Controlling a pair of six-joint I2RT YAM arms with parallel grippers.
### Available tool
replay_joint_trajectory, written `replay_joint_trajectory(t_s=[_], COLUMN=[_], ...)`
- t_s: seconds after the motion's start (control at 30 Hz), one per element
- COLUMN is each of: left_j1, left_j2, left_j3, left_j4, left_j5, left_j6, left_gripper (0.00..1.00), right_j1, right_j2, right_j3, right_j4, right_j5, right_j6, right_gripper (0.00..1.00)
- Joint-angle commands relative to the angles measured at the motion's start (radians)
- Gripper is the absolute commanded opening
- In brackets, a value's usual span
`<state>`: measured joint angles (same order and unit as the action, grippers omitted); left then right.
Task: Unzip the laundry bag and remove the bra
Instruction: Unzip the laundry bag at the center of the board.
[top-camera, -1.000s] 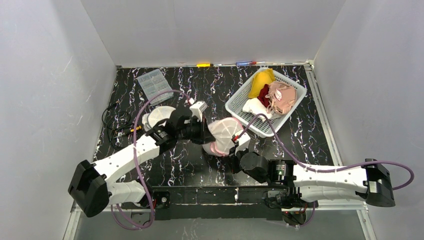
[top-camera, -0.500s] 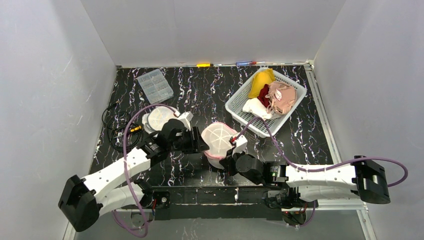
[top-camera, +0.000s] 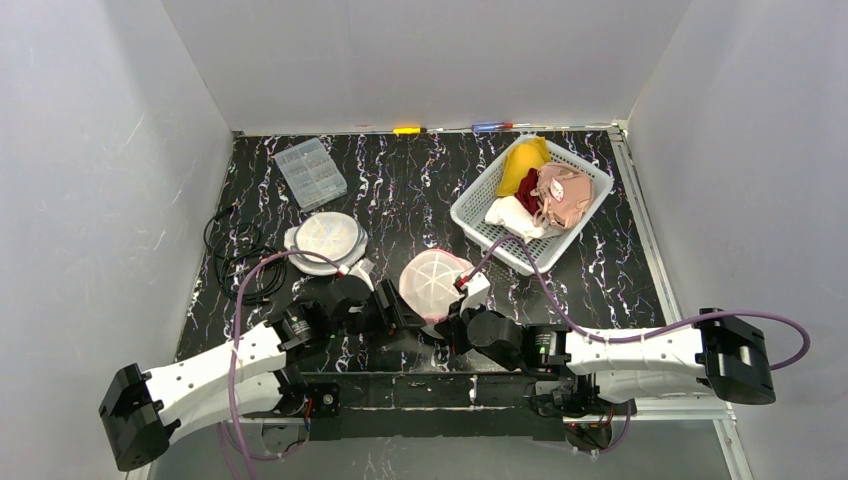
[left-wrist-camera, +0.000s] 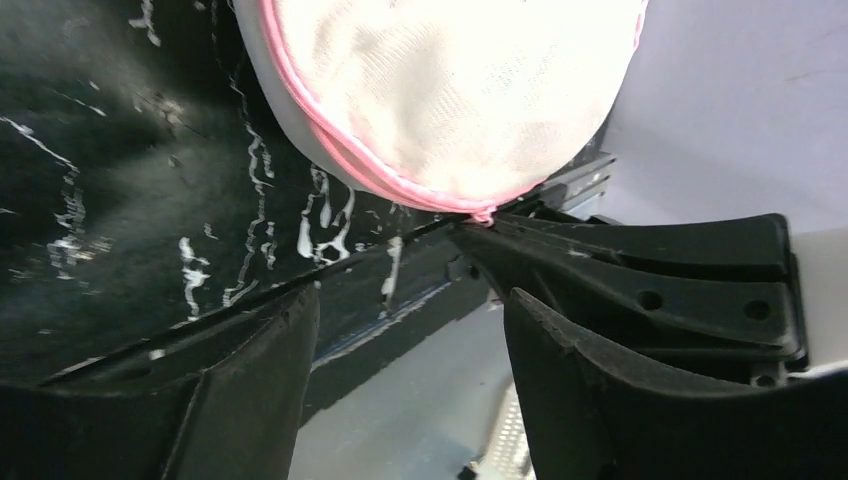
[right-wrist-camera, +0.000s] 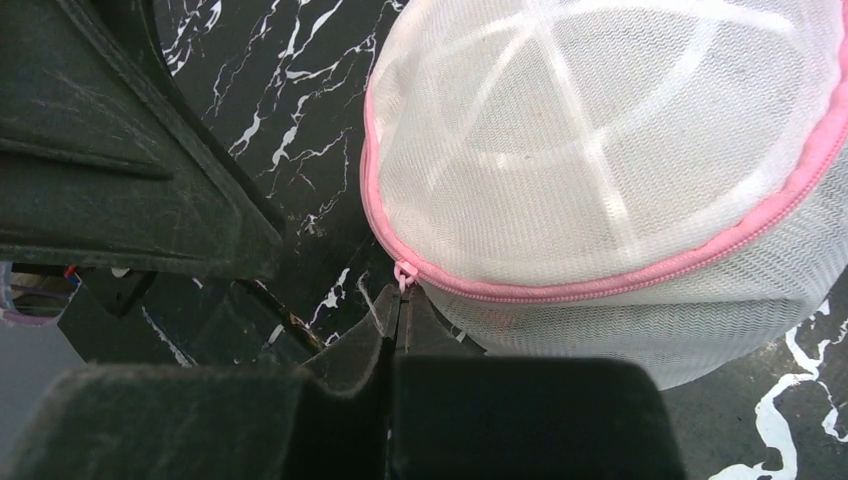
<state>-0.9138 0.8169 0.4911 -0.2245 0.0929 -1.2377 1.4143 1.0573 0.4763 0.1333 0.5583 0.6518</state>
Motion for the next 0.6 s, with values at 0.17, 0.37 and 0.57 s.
replay_joint_trajectory(t_s=[0.17, 0.37, 0.57], left_j1=[-0.059, -0.059, -0.063], left_j2=[0.076, 0.19, 0.201], left_j3=[-0.043, -0.023, -0.032], left_j4=[0.215, 0.283, 0.286], left_j5=[-0.191, -0.162, -0.172], left_j6=[-0.302, -0.319, -0.316], left_gripper=[0.71, 0.72, 0.71], right_j1=[0.014, 0.016, 0.017], right_j2=[0.017, 0.009, 0.0], right_j3=[0.035, 0.043, 0.045], right_j4=[0.045, 0.031, 0.023], right_j5=[-0.022, -0.018, -0.014], right_j6=[-0.011, -0.018, -0.021], right_gripper=[0.01, 0.01, 0.01])
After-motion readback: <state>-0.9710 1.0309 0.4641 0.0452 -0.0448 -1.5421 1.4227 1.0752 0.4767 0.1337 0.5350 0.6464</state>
